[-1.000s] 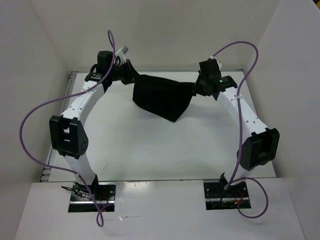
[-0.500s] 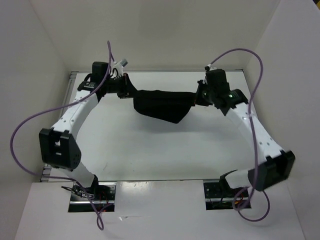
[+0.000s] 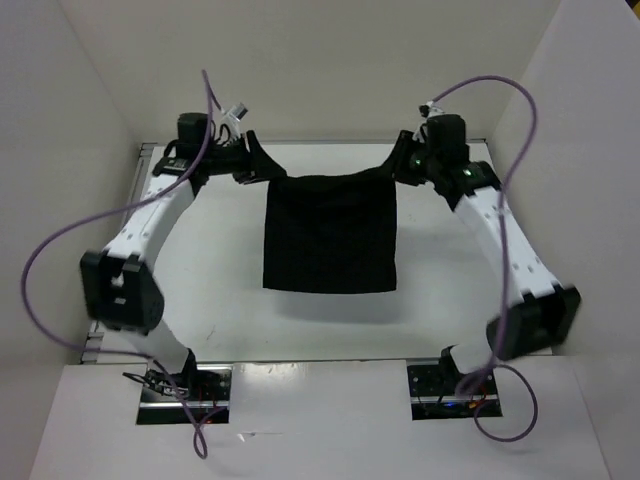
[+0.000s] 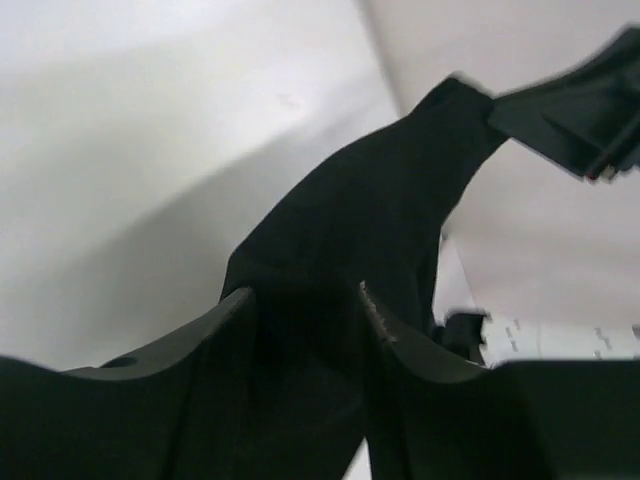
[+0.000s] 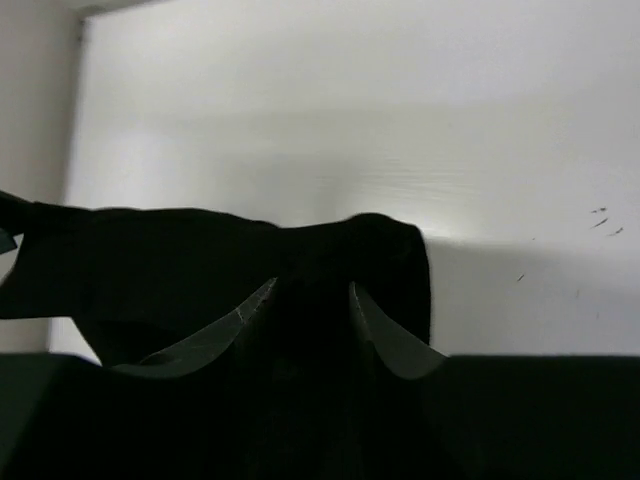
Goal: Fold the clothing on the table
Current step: Flatten the skirt out
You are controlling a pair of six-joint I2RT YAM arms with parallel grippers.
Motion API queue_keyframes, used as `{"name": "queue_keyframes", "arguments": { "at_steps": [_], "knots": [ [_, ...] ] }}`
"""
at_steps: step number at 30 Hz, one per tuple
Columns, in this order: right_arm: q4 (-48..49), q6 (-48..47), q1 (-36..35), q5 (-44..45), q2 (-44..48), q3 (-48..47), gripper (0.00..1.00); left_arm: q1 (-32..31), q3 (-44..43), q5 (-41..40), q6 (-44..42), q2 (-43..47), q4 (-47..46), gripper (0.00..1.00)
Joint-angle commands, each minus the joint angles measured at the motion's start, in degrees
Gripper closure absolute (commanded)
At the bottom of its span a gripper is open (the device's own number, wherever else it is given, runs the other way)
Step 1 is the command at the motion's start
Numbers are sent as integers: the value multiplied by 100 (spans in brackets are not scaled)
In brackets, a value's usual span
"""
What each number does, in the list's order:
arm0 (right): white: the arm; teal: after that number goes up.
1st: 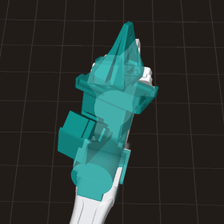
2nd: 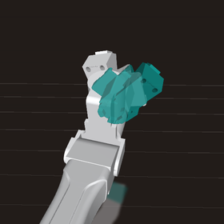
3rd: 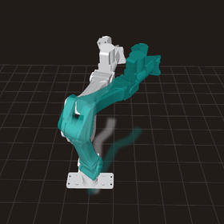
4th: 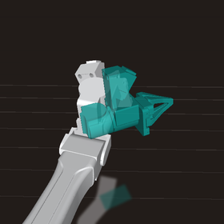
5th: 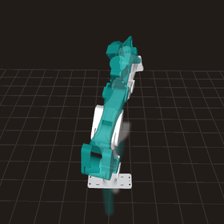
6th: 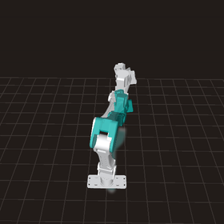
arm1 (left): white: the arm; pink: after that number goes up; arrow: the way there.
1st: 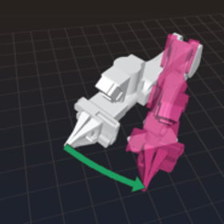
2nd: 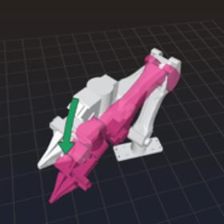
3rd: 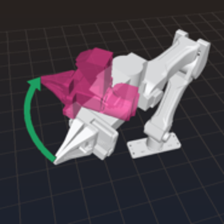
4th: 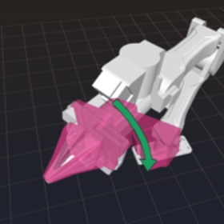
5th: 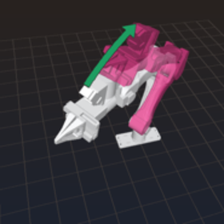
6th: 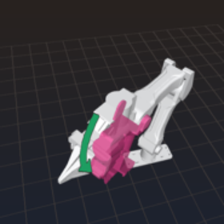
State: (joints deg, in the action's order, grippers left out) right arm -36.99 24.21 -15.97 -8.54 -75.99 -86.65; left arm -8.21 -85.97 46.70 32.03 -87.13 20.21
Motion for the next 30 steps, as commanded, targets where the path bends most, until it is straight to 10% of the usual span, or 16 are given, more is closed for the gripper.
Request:
{"name": "queue_keyframes", "arguments": {
  "at_steps": [1, 9, 30],
  "knots": [
    [744, 58, 374, -280, -1328, -121, 59, 170, -208, -276, 584, -1496, -428, 48],
    [1230, -223, 595, -518, -2273, -626, 30, 557, -1029, -257, 1844, -2714, -1933, 36],
    [307, 40, 313, 669, -1472, 1800, 31, -813, 1417, -3359, -268, -2009, -70, 39]
  ]
}}
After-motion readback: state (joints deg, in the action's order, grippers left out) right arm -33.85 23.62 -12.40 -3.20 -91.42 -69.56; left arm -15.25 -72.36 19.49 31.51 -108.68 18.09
